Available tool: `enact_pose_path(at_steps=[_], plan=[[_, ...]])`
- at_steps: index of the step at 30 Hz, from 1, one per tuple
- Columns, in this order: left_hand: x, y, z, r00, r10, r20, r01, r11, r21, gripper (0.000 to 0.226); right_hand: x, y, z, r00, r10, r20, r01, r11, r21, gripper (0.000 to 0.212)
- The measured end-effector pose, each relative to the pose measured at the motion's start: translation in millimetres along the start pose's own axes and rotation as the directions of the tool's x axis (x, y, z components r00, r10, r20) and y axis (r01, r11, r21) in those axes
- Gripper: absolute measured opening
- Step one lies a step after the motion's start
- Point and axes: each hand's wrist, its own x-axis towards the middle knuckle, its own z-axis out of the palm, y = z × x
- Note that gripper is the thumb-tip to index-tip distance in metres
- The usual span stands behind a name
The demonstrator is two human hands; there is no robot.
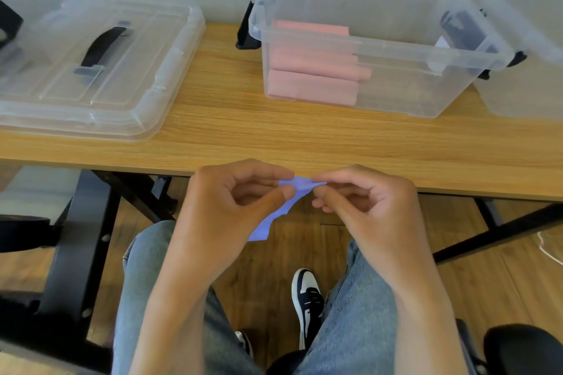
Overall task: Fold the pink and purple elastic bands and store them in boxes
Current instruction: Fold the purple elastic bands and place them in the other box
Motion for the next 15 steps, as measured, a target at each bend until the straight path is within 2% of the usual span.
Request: enact_pose_path(at_steps=[5, 10, 15], plan=[[-0.3, 1.8, 0.7, 0.999, 0.035, 0.008, -0.035, 0.998, -0.050, 0.019, -2.9, -4.5, -2.1, 0.997, 0.053, 0.059, -0.059, 0.992, 0.109, 0.020], [-1.6, 1.7, 0.9, 0.999, 0.037, 0.015, -0.036, 0.997, -0.064, 0.024, -1.4, -6.0, -2.1, 0.998, 0.050, 0.026, -0.054, 0.977, 0.207, 0.016], [-3.8, 3.1, 1.9, 0.998, 0.069, 0.006, -0.069, 0.996, 0.054, 0.023, -1.4, 0.6, -2.7, 0.999, 0.038, 0.000, -0.038, 0.995, 0.092, 0.034]])
